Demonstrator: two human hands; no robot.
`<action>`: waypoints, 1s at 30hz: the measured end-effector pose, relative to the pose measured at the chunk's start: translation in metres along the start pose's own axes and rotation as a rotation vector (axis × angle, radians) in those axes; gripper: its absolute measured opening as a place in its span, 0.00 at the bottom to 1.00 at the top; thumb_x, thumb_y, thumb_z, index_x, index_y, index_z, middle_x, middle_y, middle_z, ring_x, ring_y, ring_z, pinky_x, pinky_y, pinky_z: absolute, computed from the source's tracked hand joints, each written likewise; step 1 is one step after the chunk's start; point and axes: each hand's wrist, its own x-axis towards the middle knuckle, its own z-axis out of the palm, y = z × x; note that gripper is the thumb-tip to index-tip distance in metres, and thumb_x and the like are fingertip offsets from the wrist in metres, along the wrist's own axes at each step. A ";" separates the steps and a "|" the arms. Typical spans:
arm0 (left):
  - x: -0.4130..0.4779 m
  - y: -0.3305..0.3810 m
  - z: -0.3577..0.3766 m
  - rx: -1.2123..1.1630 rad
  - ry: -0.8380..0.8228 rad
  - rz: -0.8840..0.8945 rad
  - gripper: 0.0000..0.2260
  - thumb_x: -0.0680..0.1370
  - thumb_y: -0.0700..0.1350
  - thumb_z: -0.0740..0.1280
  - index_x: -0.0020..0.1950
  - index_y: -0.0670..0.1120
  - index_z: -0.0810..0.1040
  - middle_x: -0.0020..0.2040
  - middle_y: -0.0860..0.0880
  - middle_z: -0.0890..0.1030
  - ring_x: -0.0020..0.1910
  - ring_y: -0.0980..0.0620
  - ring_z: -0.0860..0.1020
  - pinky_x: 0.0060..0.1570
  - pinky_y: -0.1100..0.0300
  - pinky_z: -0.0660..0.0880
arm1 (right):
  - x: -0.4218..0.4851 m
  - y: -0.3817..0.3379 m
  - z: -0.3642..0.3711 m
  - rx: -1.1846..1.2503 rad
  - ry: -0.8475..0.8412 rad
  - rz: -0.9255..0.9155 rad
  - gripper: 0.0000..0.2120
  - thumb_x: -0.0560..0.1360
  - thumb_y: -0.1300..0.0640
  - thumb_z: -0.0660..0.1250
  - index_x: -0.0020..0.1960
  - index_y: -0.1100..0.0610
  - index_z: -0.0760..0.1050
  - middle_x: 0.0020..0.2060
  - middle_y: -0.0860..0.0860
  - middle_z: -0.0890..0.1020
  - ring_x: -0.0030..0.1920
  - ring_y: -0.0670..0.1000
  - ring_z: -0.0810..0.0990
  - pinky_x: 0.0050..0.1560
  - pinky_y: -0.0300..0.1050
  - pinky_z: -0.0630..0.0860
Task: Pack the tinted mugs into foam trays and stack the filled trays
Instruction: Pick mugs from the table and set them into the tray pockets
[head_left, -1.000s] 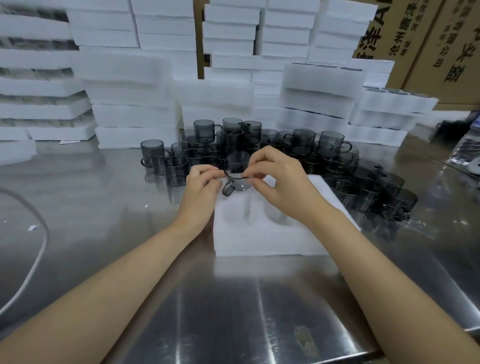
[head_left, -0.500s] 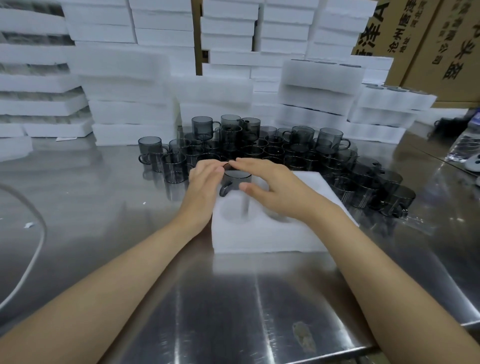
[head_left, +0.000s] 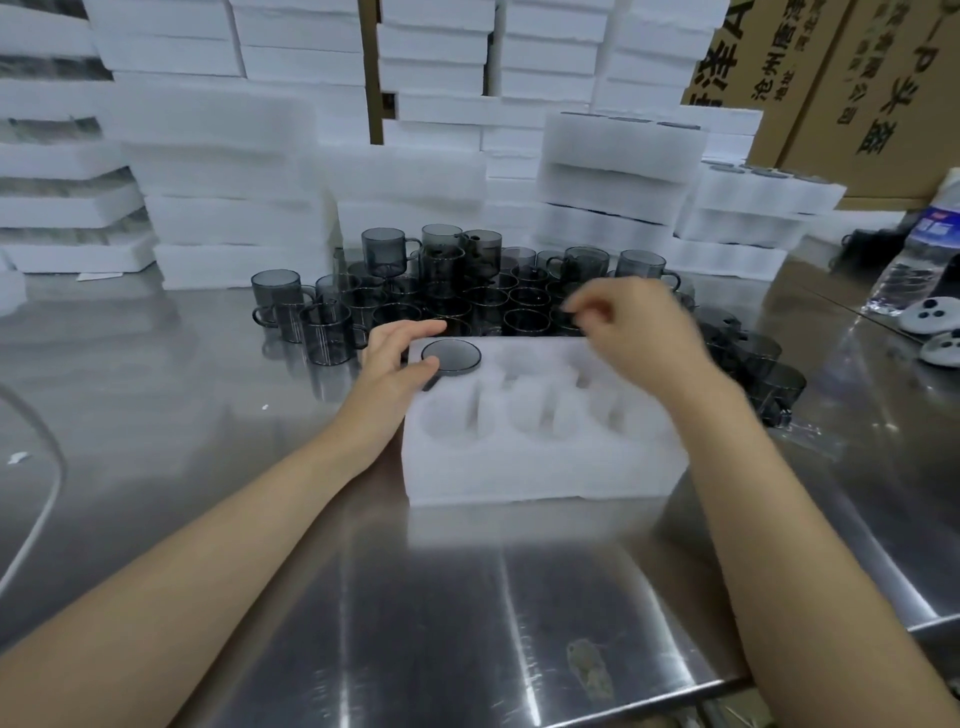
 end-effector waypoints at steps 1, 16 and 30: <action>0.000 0.000 0.000 -0.004 0.000 0.000 0.16 0.80 0.34 0.60 0.61 0.51 0.75 0.64 0.50 0.67 0.69 0.52 0.65 0.51 0.79 0.65 | 0.000 0.012 -0.011 -0.068 -0.013 0.119 0.14 0.74 0.61 0.60 0.51 0.49 0.82 0.50 0.51 0.84 0.52 0.56 0.79 0.55 0.52 0.77; 0.003 -0.005 0.001 -0.026 -0.009 -0.025 0.18 0.79 0.35 0.59 0.53 0.59 0.76 0.59 0.54 0.67 0.69 0.52 0.65 0.62 0.65 0.62 | -0.004 0.048 -0.029 0.028 -0.373 0.571 0.17 0.76 0.53 0.60 0.43 0.65 0.82 0.32 0.56 0.85 0.33 0.55 0.85 0.42 0.46 0.82; 0.004 -0.006 0.000 -0.004 -0.022 -0.009 0.18 0.80 0.36 0.59 0.53 0.60 0.76 0.57 0.58 0.68 0.69 0.54 0.64 0.67 0.63 0.58 | -0.006 0.004 -0.013 0.821 0.198 0.159 0.21 0.66 0.35 0.70 0.39 0.53 0.77 0.33 0.45 0.81 0.38 0.47 0.80 0.49 0.47 0.80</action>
